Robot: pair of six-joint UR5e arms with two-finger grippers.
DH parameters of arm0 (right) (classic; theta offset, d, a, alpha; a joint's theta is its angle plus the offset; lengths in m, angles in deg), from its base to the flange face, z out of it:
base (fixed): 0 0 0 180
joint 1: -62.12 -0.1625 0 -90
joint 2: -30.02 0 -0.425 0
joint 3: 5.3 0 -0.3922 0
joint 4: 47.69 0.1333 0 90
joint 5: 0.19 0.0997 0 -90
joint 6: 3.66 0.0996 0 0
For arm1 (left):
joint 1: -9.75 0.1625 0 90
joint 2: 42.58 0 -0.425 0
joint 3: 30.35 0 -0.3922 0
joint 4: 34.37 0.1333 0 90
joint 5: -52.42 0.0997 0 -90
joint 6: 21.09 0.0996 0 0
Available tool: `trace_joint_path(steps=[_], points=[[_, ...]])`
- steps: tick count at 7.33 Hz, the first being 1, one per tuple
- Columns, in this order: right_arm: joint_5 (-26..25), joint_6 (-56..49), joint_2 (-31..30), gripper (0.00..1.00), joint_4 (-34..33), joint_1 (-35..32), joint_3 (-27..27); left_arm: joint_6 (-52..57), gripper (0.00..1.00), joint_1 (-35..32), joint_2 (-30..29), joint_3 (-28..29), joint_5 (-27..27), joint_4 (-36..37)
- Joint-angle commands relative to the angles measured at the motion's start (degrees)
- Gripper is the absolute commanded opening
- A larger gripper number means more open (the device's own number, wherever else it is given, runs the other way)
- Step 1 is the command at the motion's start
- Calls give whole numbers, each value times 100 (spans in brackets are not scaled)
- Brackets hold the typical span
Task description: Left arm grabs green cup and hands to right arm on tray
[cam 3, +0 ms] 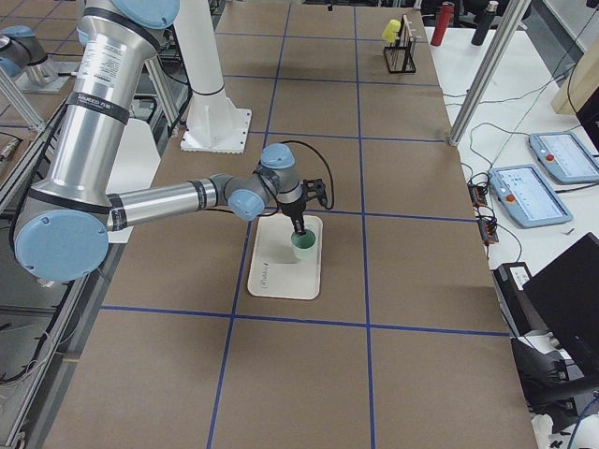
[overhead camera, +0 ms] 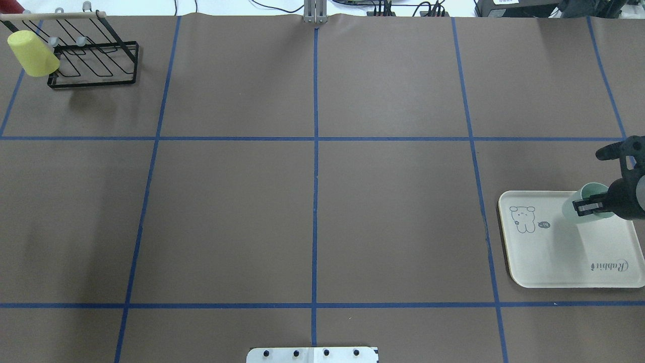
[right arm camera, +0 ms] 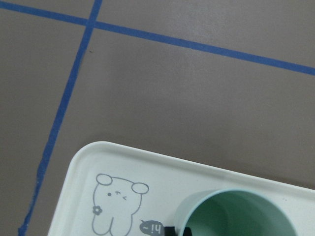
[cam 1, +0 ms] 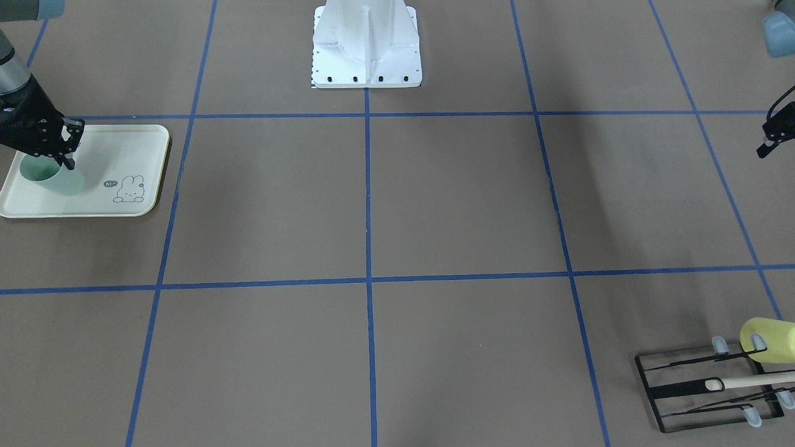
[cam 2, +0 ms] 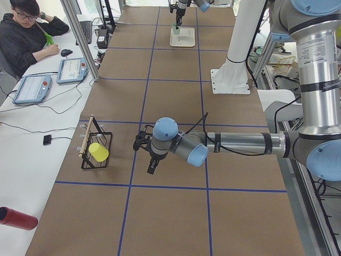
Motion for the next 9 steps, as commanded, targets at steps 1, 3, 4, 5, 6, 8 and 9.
trace_joint_path(steps=[1, 3, 4, 5, 6, 8, 9], points=[[-111, 41, -100, 0, 3, 95, -4, 0, 100, 1, -8, 5, 0, 9], [-120, 58, -101, 0, 3, 165, -39, 0, 100, 9, -8, 13, 0, 9], [-155, 50, -101, 0, 3, 243, -83, 0, 100, 9, -16, 22, 0, 9], [-155, 50, -74, 0, -6, 279, -101, 0, 100, 9, -43, 57, -9, 9], [-155, 50, -66, 10, -6, 279, -101, 0, 100, 9, -43, 57, 0, 9], [-295, 59, -57, 100, 3, 262, -75, -9, 100, 9, -52, 49, -18, 9], [-296, 59, -39, 100, 3, 262, -75, -44, 100, 9, -86, 49, -18, 9]])
